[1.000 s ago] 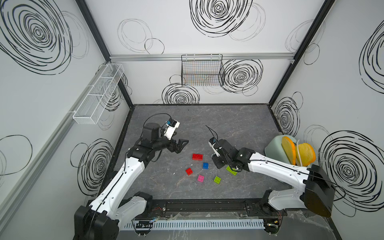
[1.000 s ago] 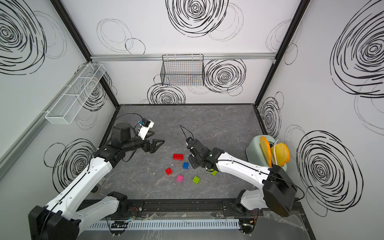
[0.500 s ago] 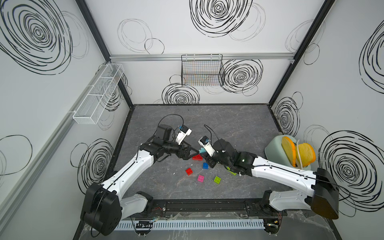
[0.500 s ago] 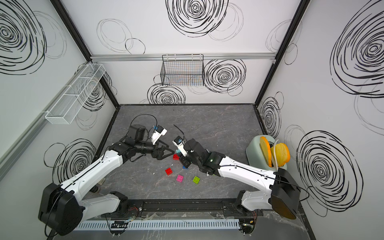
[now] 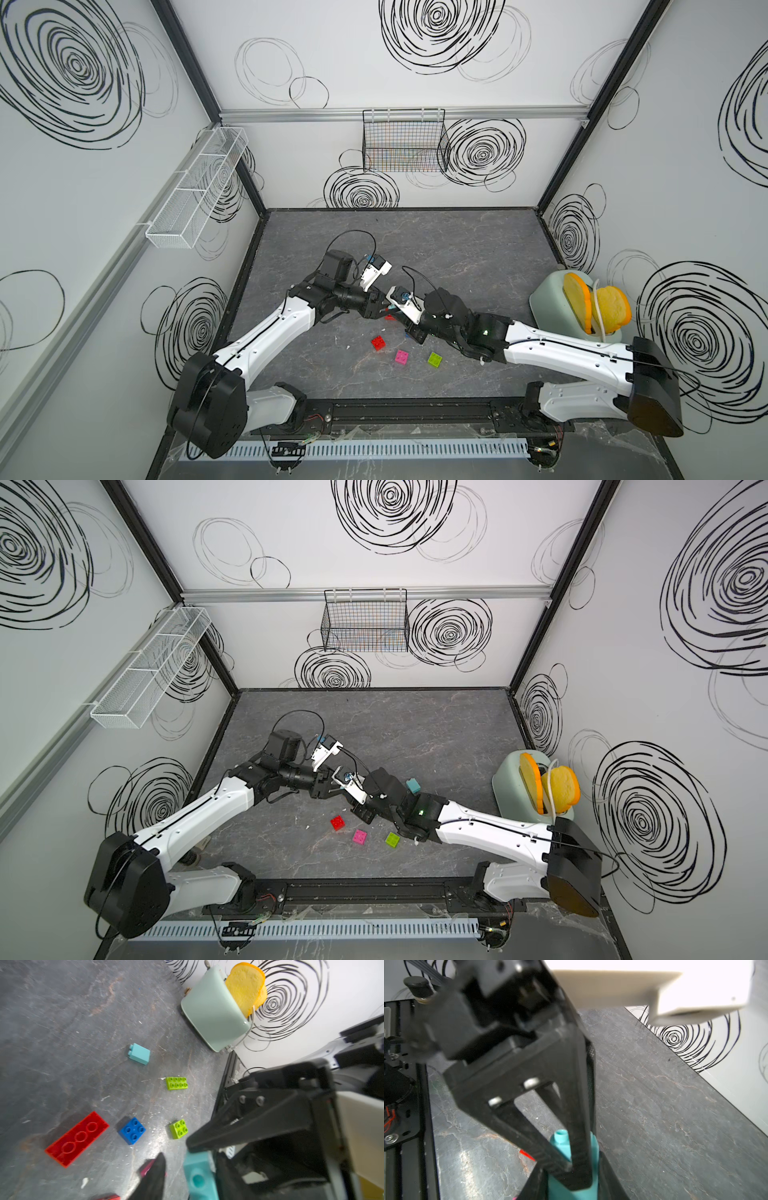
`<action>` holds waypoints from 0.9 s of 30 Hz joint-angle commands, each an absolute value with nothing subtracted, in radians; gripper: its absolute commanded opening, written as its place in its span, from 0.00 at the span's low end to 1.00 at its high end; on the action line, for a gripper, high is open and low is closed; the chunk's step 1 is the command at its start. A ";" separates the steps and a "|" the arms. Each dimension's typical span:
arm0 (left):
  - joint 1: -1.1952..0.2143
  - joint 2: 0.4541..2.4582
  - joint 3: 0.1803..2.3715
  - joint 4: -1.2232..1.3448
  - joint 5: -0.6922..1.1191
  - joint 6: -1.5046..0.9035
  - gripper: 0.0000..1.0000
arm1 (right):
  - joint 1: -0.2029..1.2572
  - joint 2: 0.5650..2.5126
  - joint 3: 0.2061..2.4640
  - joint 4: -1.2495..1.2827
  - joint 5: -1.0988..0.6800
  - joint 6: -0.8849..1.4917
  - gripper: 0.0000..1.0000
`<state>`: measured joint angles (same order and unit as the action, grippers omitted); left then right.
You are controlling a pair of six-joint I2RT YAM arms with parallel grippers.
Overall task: Assemble a giraffe with lego
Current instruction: Assemble the lego brick with the lego brick.
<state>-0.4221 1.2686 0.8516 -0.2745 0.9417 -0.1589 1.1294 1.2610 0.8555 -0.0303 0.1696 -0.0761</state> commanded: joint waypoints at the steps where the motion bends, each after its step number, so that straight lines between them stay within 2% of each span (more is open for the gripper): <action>1: -0.429 1.257 0.847 -0.252 0.961 -0.163 0.23 | 1.137 1.256 0.859 0.021 0.197 -0.090 0.03; 4: -0.420 1.220 0.833 -0.251 0.969 -0.161 0.05 | 1.136 1.252 0.862 0.001 0.201 -0.084 0.10; 5: -0.412 1.204 0.826 -0.246 0.973 -0.163 0.00 | 1.134 1.248 0.866 -0.012 0.198 -0.074 0.19; 7: -0.393 1.172 0.809 -0.225 0.983 -0.177 0.00 | 1.131 1.233 0.868 -0.038 0.197 -0.030 0.42; 9: -0.362 1.140 0.789 -0.186 1.005 -0.204 0.00 | 1.120 1.205 0.869 -0.076 0.184 0.046 0.54; 11: -0.329 1.113 0.772 -0.146 1.031 -0.235 0.00 | 1.099 1.170 0.867 -0.114 0.148 0.141 0.57; 13: -0.301 1.083 0.751 -0.089 1.064 -0.266 0.00 | 1.066 1.122 0.853 -0.129 0.094 0.258 0.64; 17: -0.277 1.038 0.728 0.013 1.109 -0.318 0.00 | 0.910 1.003 0.753 0.015 -0.180 0.504 0.63; 20: -0.270 1.043 0.771 0.008 1.133 -0.336 0.00 | 0.826 0.917 0.663 0.194 -0.301 0.685 0.62; 23: -0.284 1.057 0.841 0.015 1.131 -0.383 0.00 | 0.790 0.862 0.598 0.370 -0.327 0.842 0.68; 27: -0.324 1.091 0.977 -0.033 1.102 -0.403 0.00 | 0.776 0.877 0.613 0.518 -0.379 0.931 0.69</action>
